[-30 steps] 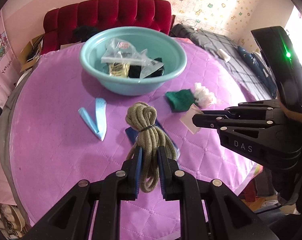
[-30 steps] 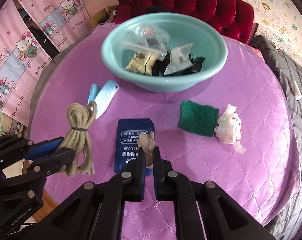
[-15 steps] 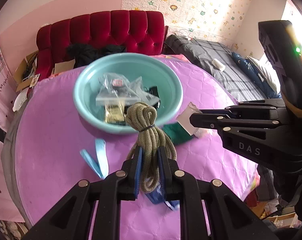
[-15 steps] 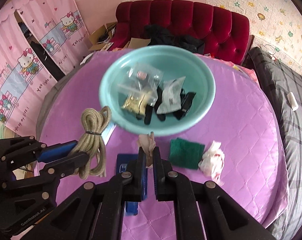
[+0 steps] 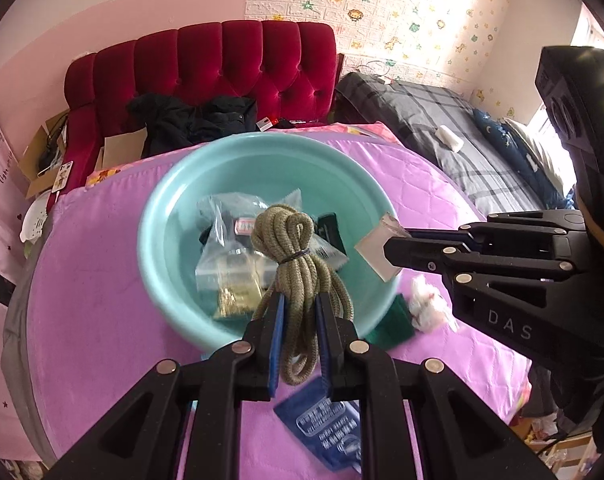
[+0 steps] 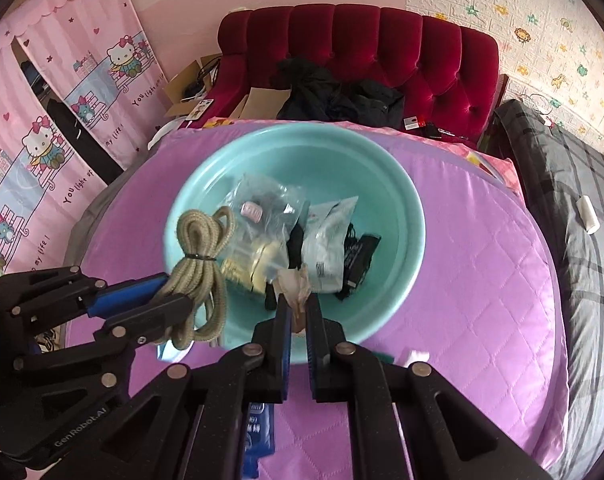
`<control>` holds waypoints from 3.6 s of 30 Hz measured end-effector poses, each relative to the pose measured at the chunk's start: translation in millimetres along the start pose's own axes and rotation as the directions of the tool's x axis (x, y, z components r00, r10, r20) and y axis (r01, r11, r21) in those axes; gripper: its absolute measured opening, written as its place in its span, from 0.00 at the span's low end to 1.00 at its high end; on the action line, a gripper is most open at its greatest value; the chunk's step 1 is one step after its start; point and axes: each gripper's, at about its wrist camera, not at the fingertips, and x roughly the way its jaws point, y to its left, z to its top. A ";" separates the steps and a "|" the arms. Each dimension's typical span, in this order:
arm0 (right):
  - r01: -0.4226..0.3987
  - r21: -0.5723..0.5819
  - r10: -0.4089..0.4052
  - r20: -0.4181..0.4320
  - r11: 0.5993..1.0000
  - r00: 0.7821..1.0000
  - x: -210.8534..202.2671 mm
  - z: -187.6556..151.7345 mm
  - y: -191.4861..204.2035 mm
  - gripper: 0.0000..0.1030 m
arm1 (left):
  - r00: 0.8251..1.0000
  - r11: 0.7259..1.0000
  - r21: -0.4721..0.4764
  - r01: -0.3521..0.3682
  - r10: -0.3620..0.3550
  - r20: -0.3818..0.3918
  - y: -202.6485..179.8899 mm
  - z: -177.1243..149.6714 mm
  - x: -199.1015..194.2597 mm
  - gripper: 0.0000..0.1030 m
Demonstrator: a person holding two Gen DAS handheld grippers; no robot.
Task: Organize soft objects
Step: 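Carry the rope and beige item with both grippers over the basin, then open both grippers to drop the rope and beige item into the basin, then move both grippers back from the basin toward the remaining items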
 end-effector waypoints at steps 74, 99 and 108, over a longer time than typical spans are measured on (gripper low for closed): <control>0.078 0.071 -0.083 0.081 0.994 0.993 -17.7 -24.6 -18.3 1.00 | 0.984 0.985 -0.007 -0.175 0.175 0.045 -2.0 -35.8 -15.9 1.00; 0.124 0.058 -0.130 0.100 0.991 0.987 -32.6 -146.4 -2.2 1.00 | 0.982 0.982 -0.071 -0.178 0.181 0.047 -0.9 -153.0 -36.3 1.00; 0.123 0.115 -0.133 0.076 0.986 0.988 -19.7 -170.7 -15.6 1.00 | 0.984 0.980 -0.095 -0.175 0.176 0.006 -2.2 -175.8 -17.7 1.00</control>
